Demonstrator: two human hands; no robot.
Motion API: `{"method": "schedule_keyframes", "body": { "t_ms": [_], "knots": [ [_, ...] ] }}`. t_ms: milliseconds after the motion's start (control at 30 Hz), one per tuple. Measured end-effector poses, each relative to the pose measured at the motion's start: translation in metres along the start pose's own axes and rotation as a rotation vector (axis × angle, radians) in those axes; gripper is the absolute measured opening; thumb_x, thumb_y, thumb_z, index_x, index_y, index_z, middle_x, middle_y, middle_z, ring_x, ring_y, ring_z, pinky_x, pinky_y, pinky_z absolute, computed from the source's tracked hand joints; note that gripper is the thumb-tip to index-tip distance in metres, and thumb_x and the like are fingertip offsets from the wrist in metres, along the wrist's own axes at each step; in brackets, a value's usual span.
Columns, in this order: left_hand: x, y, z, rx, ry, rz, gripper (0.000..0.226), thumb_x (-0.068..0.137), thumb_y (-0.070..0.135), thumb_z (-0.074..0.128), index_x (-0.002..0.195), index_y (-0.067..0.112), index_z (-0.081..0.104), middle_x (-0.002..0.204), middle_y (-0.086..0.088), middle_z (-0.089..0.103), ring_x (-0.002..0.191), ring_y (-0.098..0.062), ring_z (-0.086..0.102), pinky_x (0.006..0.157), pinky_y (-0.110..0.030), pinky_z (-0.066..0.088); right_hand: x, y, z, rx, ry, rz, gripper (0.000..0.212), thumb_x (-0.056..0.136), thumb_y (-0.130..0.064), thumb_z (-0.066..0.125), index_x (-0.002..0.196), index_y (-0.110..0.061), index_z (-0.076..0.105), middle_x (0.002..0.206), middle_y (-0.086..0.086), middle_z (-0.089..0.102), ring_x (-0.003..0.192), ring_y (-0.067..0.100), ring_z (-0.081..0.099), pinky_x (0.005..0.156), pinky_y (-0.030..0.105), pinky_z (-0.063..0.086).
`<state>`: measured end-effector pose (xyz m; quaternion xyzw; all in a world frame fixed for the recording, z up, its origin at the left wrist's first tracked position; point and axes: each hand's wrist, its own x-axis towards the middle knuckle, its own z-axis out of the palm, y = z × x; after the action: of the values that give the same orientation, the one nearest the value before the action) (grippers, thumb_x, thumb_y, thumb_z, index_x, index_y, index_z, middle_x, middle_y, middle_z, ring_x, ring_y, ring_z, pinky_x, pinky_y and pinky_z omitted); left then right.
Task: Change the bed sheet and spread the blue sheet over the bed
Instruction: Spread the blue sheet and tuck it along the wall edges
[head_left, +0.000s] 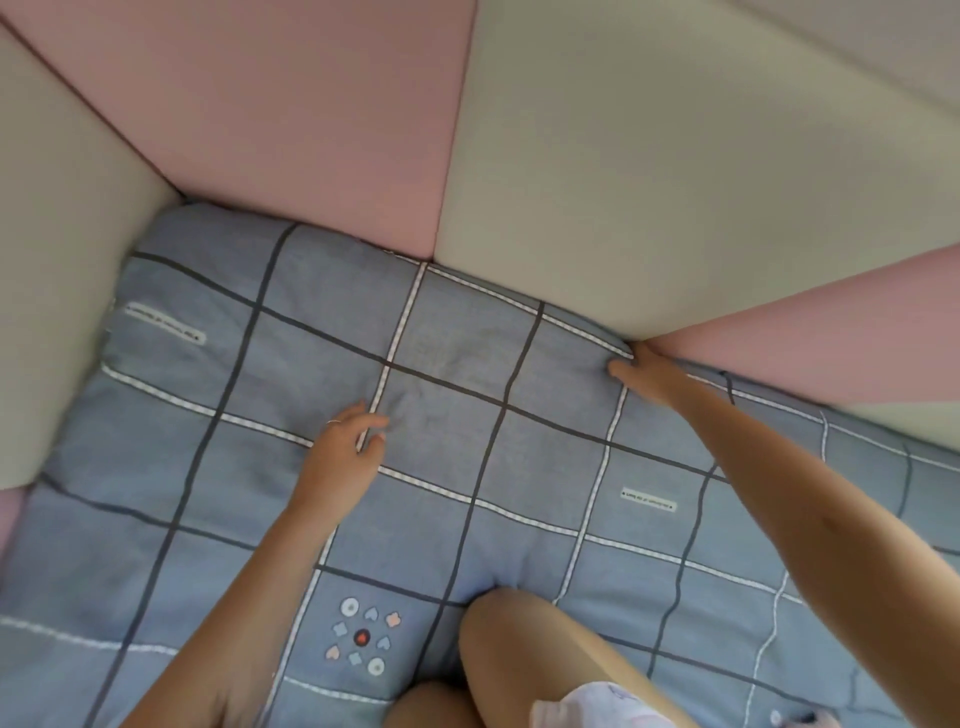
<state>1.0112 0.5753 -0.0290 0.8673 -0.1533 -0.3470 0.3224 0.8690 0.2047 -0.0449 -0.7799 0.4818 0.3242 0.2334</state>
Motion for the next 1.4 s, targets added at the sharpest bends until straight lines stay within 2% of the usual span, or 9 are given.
{"method": "schedule_keyframes", "body": {
  "t_ms": [133,200,333,467,700,800,1000,1167,1400],
  "knots": [
    [-0.033,-0.013,-0.013,0.012,0.361,0.116,0.026,0.082,0.006,0.052,0.104,0.003,0.065,0.123,-0.019,0.057,0.118,-0.034,0.051,0.102,-0.048,0.039,-0.044,-0.049,0.035,0.036,0.493,0.055,0.063,0.082,-0.024,0.058,0.133,0.005,0.037,0.138,0.027,0.039,0.13,0.042,0.035,0.111,0.044,0.026],
    [-0.055,-0.025,-0.011,-0.022,0.562,-0.012,0.033,0.082,0.006,0.054,0.114,0.0,0.059,0.133,-0.022,0.046,0.124,-0.036,0.041,0.106,-0.046,0.03,-0.088,-0.085,0.075,0.042,0.682,-0.335,0.065,0.078,-0.019,0.059,0.135,0.002,0.036,0.141,0.026,0.036,0.132,0.043,0.032,0.112,0.049,0.024],
    [-0.097,-0.075,0.0,-0.149,0.829,-0.54,0.064,0.081,0.004,0.067,0.137,0.0,0.037,0.151,-0.024,0.016,0.138,-0.041,0.017,0.11,-0.06,0.013,-0.189,-0.168,0.195,-0.512,0.372,-1.463,0.073,0.079,-0.046,0.055,0.145,-0.026,0.032,0.153,0.003,0.023,0.142,0.034,0.018,0.109,0.063,0.016],
    [-0.128,-0.136,-0.01,-0.407,0.884,-1.048,0.099,0.079,0.03,0.075,0.152,0.013,0.009,0.158,-0.014,-0.008,0.145,-0.034,-0.009,0.106,-0.069,0.007,-0.155,-0.236,0.215,-1.164,0.273,-1.953,0.069,0.081,-0.059,0.054,0.145,-0.041,0.033,0.156,-0.009,0.024,0.144,0.03,0.02,0.107,0.071,0.0],
    [-0.152,-0.202,-0.028,-0.419,0.672,-1.212,0.127,0.057,0.077,0.066,0.147,0.04,-0.016,0.155,-0.001,-0.027,0.143,-0.03,-0.023,0.098,-0.079,0.001,-0.054,-0.335,0.092,-0.748,0.523,-0.953,0.086,0.087,-0.068,0.033,0.153,-0.019,0.006,0.16,0.01,0.003,0.144,0.04,0.008,0.112,0.063,0.011],
    [-0.15,-0.21,-0.026,-0.434,0.646,-1.214,0.127,0.052,0.087,0.052,0.144,0.042,-0.023,0.154,0.0,-0.031,0.142,-0.029,-0.025,0.098,-0.078,-0.002,-0.107,-0.34,0.15,-0.7,0.662,-1.269,0.071,0.088,-0.045,0.035,0.147,-0.005,0.029,0.153,0.022,0.024,0.141,0.041,0.019,0.11,0.062,0.017],
    [-0.172,-0.209,-0.012,-0.437,1.005,-1.073,0.082,0.09,0.051,0.054,0.152,0.029,0.005,0.16,-0.003,-0.01,0.146,-0.022,-0.013,0.108,-0.063,-0.011,-0.236,-0.359,0.286,-1.152,0.18,-2.178,0.06,0.089,-0.05,0.034,0.147,-0.037,0.028,0.152,-0.004,0.034,0.141,0.032,0.028,0.104,0.07,0.02],
    [-0.233,-0.211,0.009,-0.643,1.042,-1.307,0.101,0.077,0.047,0.072,0.152,0.032,0.005,0.159,-0.003,-0.016,0.145,-0.022,-0.017,0.108,-0.065,-0.006,-0.167,-0.437,0.231,-1.161,0.28,-1.527,0.096,0.074,-0.08,0.009,0.148,-0.022,0.026,0.148,0.007,0.033,0.138,0.026,0.028,0.116,0.045,0.014],
    [-0.227,-0.217,0.0,-0.971,0.89,-1.463,0.135,0.057,0.066,0.077,0.15,0.029,-0.015,0.157,-0.01,-0.02,0.142,-0.038,-0.02,0.112,-0.055,-0.008,-0.132,-0.463,0.162,-1.114,0.464,-1.3,0.106,0.062,-0.094,0.028,0.133,-0.017,0.047,0.137,0.015,0.038,0.131,0.031,0.031,0.112,0.053,0.014]
  ]
}}
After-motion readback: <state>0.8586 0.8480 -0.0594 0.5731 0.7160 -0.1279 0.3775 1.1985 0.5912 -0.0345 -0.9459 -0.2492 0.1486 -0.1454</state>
